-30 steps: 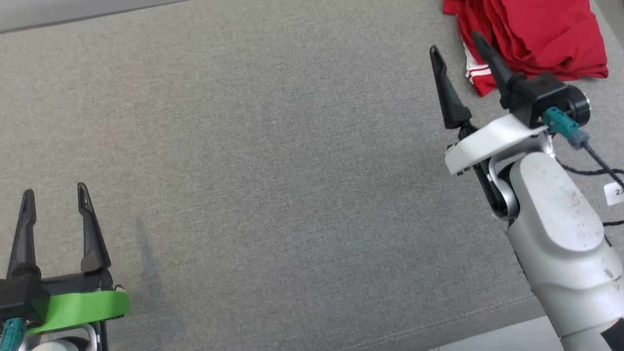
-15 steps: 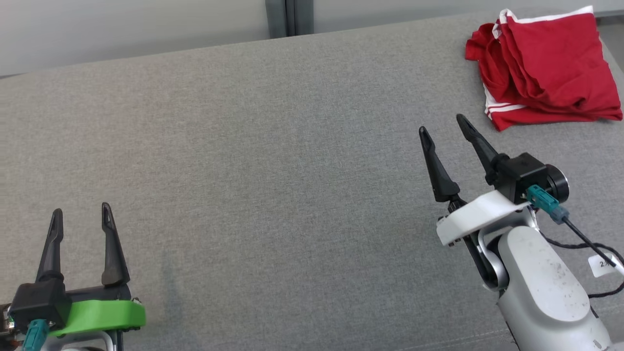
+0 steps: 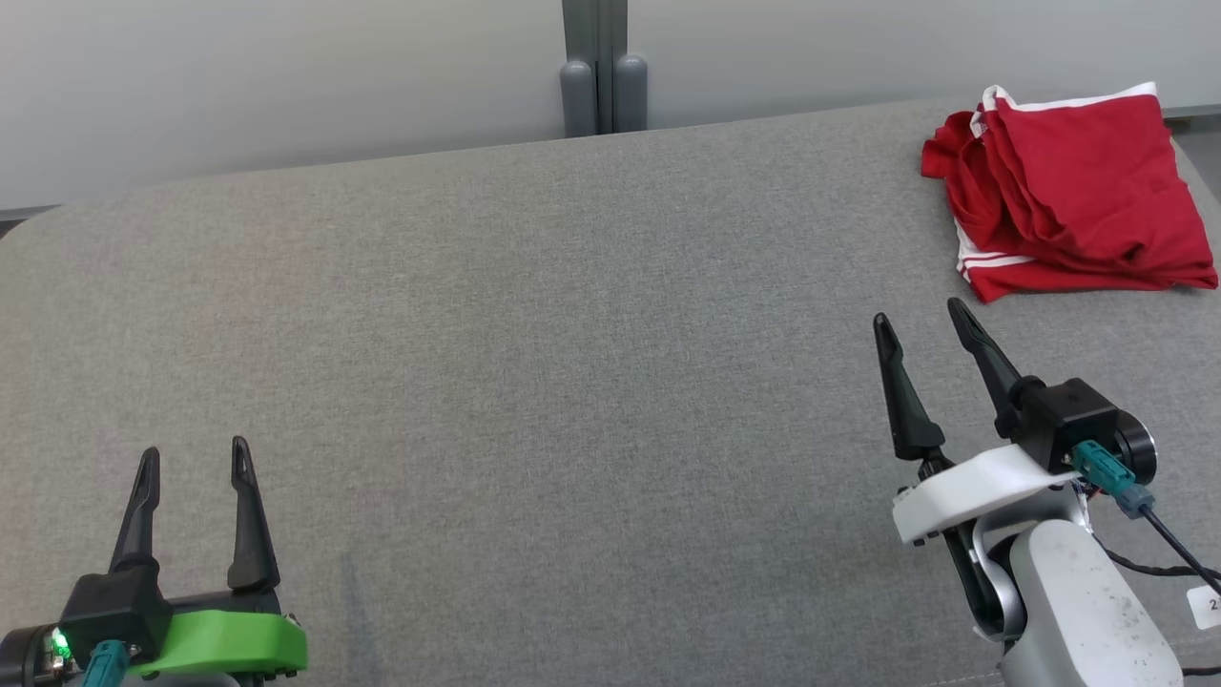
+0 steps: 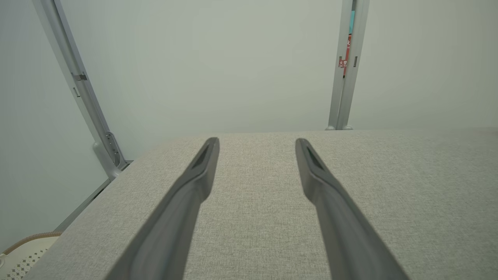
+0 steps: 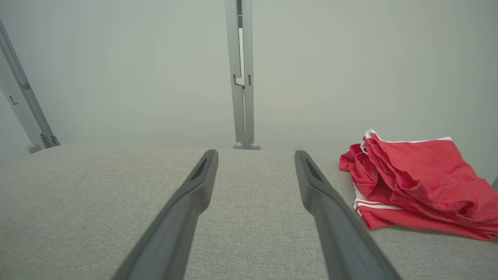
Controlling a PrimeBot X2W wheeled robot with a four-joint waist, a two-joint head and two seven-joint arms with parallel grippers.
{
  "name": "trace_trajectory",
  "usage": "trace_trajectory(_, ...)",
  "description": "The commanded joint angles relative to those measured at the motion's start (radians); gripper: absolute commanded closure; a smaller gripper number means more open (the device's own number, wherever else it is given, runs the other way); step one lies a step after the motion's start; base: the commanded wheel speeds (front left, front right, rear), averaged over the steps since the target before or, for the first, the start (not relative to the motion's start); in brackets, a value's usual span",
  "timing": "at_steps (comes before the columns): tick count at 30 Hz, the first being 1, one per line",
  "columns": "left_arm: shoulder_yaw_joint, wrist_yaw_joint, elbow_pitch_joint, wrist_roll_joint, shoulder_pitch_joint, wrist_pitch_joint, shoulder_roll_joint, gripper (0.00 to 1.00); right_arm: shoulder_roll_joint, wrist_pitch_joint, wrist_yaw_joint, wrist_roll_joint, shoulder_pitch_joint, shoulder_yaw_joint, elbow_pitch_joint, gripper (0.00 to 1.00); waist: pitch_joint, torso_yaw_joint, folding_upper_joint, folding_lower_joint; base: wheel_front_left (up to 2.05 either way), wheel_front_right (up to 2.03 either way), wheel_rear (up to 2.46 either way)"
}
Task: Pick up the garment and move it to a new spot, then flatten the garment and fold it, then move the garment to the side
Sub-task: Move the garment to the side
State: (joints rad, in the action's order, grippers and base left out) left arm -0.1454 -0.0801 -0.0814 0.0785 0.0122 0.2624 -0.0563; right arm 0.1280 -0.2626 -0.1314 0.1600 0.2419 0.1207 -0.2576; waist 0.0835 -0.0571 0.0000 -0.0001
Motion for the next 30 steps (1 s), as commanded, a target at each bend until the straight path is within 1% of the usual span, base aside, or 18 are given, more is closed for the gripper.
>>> trace_trajectory(1, 0.000, -0.002, -0.006, 0.002, 0.013, 0.002, 0.000, 0.00, -0.007, -0.002, 0.002, -0.008, -0.023, -0.008, 0.007, 0.00, -0.011, 0.003, 0.0000, 0.0001, 0.00, 0.00, 0.00)
trace_trajectory(7, -0.004, 0.003, -0.025, 0.010, 0.029, 0.002, 0.002, 0.00, -0.028, -0.002, 0.002, -0.015, -0.062, -0.054, 0.010, 0.00, -0.043, 0.001, 0.0000, 0.0001, 0.00, 0.00, 0.00)
trace_trajectory(17, 0.007, -0.005, -0.085, -0.007, 0.031, 0.002, -0.008, 0.00, -0.043, -0.001, 0.001, -0.036, -0.099, -0.083, -0.026, 0.00, -0.072, 0.000, 0.0000, 0.0001, 0.00, 0.00, 0.00)
trace_trajectory(21, 0.017, -0.002, -0.100, -0.013, 0.019, -0.001, -0.017, 0.00, -0.051, 0.031, 0.001, -0.056, -0.103, -0.088, -0.024, 0.00, -0.075, 0.002, 0.0000, 0.0001, 0.00, 0.00, 0.00)
trace_trajectory(26, 0.025, 0.010, -0.082, -0.018, 0.004, -0.003, -0.020, 0.00, -0.061, 0.063, 0.001, -0.066, -0.110, -0.095, -0.002, 0.00, -0.076, 0.006, 0.0000, 0.0001, 0.00, 0.00, 0.00)
trace_trajectory(30, 0.028, 0.011, -0.069, -0.012, 0.006, -0.008, -0.023, 0.00, -0.065, 0.077, 0.001, -0.071, -0.116, -0.098, 0.018, 0.00, -0.076, 0.007, 0.0000, 0.0001, 0.00, 0.00, 0.00)
